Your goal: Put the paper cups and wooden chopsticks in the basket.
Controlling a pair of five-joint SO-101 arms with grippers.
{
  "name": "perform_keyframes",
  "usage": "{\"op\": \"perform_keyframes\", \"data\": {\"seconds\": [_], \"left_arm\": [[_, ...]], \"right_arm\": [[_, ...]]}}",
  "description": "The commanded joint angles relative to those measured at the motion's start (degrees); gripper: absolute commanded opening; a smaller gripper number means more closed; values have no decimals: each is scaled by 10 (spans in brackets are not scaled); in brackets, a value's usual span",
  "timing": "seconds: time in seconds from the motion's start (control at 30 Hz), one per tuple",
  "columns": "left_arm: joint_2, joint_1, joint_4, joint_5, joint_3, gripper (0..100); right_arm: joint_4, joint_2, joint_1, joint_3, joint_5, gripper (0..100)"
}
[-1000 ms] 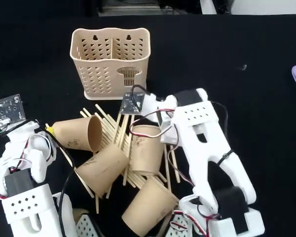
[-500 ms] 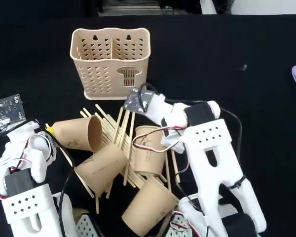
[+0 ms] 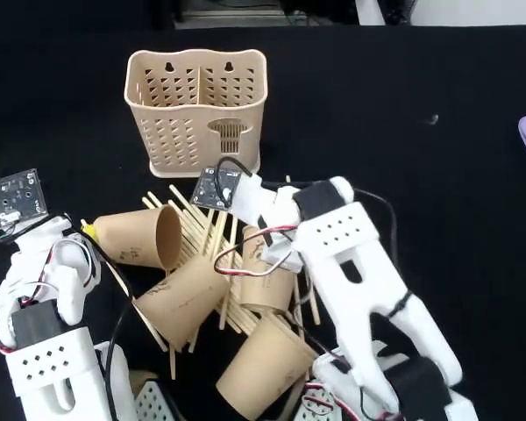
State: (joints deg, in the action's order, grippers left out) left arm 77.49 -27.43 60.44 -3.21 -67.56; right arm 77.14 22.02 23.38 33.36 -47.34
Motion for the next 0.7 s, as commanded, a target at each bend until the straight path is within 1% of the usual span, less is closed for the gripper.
{"op": "perform_keyframes", "data": {"seconds": [0.0,0.2,0.27,0.37,0.4,0.43,0.5,0.67], "left_arm": [[6,5,-10,0,6,191],[6,5,-9,0,6,191],[6,5,-9,0,6,191],[6,5,-10,1,6,191],[6,5,-10,1,6,191],[6,5,-10,2,6,191],[6,5,-11,2,6,191],[6,5,-11,2,6,191]], "right_arm": [[-19,-15,-10,-6,-30,279],[-15,-51,-10,-6,-45,265],[-3,-51,-10,-7,-63,194],[25,-51,-10,-22,-91,26],[37,-51,-11,-29,-92,5],[54,-51,-12,-35,-92,25],[83,-51,-19,-52,-94,8],[148,-51,-46,-106,-94,11]]}}
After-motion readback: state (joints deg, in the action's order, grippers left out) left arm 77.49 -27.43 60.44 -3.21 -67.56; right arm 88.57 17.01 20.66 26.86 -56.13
